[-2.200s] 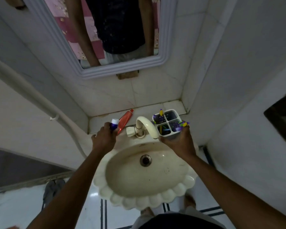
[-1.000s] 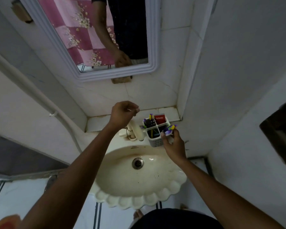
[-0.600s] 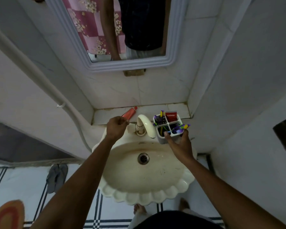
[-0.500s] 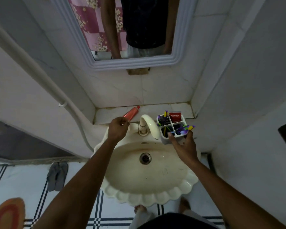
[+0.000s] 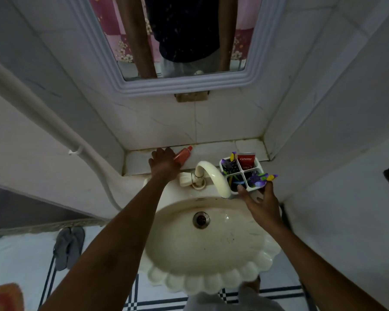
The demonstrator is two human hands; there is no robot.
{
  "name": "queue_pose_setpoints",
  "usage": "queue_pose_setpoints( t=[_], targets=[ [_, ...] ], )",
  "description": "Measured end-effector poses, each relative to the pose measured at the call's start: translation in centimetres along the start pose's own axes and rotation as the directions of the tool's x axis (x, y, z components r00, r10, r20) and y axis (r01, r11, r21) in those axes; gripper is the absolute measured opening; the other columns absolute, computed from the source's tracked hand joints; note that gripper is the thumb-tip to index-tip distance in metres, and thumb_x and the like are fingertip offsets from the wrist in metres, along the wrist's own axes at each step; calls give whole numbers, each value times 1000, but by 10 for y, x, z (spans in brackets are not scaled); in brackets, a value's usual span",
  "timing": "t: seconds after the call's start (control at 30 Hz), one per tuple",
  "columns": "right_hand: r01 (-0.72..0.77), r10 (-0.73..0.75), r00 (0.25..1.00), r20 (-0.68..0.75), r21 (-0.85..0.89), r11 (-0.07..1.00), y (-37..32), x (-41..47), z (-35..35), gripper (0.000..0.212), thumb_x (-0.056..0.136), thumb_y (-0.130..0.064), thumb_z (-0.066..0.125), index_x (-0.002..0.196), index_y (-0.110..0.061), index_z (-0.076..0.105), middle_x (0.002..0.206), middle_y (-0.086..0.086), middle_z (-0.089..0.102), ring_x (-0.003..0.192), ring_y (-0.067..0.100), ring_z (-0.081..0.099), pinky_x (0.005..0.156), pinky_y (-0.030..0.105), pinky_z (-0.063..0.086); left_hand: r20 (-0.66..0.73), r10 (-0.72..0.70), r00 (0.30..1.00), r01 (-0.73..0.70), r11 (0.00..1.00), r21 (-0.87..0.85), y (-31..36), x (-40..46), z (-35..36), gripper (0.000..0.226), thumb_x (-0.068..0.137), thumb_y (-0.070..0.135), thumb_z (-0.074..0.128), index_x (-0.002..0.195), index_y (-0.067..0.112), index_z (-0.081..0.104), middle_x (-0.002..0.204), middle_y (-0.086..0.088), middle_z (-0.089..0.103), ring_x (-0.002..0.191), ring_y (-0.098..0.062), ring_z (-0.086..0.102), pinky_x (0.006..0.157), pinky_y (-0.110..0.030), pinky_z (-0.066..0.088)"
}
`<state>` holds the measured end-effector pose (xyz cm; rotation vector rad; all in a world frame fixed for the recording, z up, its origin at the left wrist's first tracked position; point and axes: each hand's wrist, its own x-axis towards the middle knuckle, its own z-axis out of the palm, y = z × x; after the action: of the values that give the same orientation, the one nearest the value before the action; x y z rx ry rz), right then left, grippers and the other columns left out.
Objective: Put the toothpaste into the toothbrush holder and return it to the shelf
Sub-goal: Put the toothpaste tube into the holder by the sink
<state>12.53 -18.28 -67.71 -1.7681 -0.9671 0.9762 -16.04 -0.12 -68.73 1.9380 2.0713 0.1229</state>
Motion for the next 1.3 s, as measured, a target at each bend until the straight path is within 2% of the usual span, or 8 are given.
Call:
queue_pose_setpoints(
  t=[0.13,0.27,0.5,0.63,0.83,0.97,1.13,1.3],
  targets=[
    [-6,6,1000,14,1,1000,-2,-1,-1,72,82,-62,85,140,-45,46,134,-23,62,130,8,57,108,37,50,-2,13,1000,-14,992,-123,5,-11,-12,27,96,51,66,102,25,61,95,-1,72,90,-27,70,70,-34,45],
    [-11,12,1000,27,-14,1000,-7,-3,-4,66,85,-61,84,136,-47,45,127,-30,61,126,7,58,102,32,48,-64,-26,998,-3,912,-411,20,-38,-45,53,81,78,71,104,30,71,90,11,77,81,-10,71,67,-31,55],
    [-22,24,998,53,-29,999,-12,-6,-11,51,101,-56,67,138,-24,53,125,-11,66,120,16,64,81,18,46,-102,113,988,-151,658,-738,58,-89,-112,27,80,13,91,103,13,76,93,-1,80,76,-4,77,66,-24,61],
    [-36,40,996,80,-52,998,-13,-2,-12,49,107,-57,55,138,-18,54,121,-5,66,115,23,66,80,30,48,-176,221,959,-283,734,-618,91,-116,-135,26,77,18,95,94,19,76,87,8,78,74,3,73,67,-14,55],
    [-25,27,992,126,-16,1000,-15,-2,-16,54,107,-55,55,145,-17,49,130,0,68,119,22,67,88,28,48,-139,433,891,-454,861,-228,136,-144,-134,23,87,34,83,107,28,73,94,10,78,84,-10,72,74,-34,60],
    [-10,14,990,143,-27,1000,-15,1,-20,54,108,-55,54,148,-18,49,140,5,70,126,27,69,74,15,45,-63,476,877,-477,879,3,154,-143,-111,28,90,34,74,116,26,67,102,3,77,96,-23,71,87,-39,50],
    [5,0,987,163,-28,1000,-10,6,-23,56,106,-61,55,147,-23,49,143,4,70,129,27,69,93,31,49,5,508,861,-502,851,156,156,-141,-83,21,95,36,71,114,27,71,105,5,77,111,-24,62,98,-46,34],
    [28,-28,988,153,0,1000,-11,5,-26,50,106,-59,57,140,-23,52,139,4,72,126,26,71,84,24,51,20,513,858,-510,847,153,159,-141,-68,13,100,28,64,103,29,76,96,6,77,111,-23,59,100,-48,31]
  ],
)
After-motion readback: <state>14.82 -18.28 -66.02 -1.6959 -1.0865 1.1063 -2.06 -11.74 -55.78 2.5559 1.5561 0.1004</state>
